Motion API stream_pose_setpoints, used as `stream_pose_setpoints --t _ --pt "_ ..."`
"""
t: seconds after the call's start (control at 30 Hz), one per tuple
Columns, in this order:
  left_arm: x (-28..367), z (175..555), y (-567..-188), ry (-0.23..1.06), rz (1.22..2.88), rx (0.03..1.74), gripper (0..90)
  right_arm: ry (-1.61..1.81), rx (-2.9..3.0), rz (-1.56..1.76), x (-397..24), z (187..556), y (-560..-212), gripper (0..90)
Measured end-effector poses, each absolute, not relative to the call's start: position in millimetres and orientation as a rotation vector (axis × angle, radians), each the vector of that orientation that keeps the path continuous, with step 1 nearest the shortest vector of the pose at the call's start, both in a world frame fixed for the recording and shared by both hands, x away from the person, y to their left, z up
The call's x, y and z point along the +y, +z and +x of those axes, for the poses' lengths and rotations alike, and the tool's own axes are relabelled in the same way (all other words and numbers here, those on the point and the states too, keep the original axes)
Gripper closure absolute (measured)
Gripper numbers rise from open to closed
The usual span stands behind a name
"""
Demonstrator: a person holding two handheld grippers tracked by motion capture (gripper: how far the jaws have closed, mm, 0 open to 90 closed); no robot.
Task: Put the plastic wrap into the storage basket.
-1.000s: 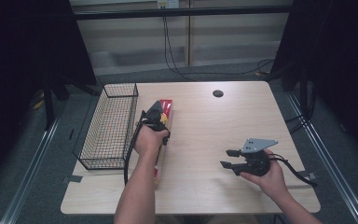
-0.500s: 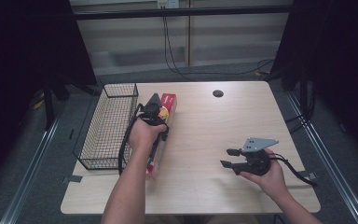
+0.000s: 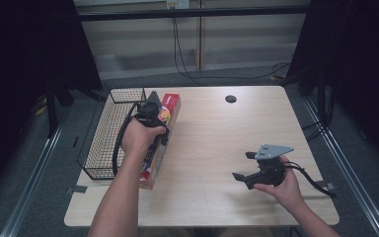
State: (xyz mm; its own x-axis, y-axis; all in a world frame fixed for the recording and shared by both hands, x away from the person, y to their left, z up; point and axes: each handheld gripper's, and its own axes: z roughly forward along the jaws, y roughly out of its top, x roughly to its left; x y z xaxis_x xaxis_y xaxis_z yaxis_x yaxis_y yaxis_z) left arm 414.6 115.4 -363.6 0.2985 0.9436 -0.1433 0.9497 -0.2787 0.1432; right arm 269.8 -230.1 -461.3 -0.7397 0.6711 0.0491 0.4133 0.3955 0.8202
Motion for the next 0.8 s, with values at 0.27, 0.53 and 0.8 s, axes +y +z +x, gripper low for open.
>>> stream_pose_setpoints --t 0.27,0.53,0.8 --pt "129.4 412.9 -354.5 -0.029 2.352 1.77 43.8 1.241 2.38 0.962 -228.9 270.9 -463.5 4.2" --pt "146.3 411.1 -344.9 -0.01 2.339 1.803 43.8 1.246 2.402 0.952 -228.7 270.6 -464.2 0.0" --pt "158.8 409.9 -333.9 -0.007 2.312 1.82 43.7 1.257 2.43 0.931 -229.0 270.2 -465.7 0.0"
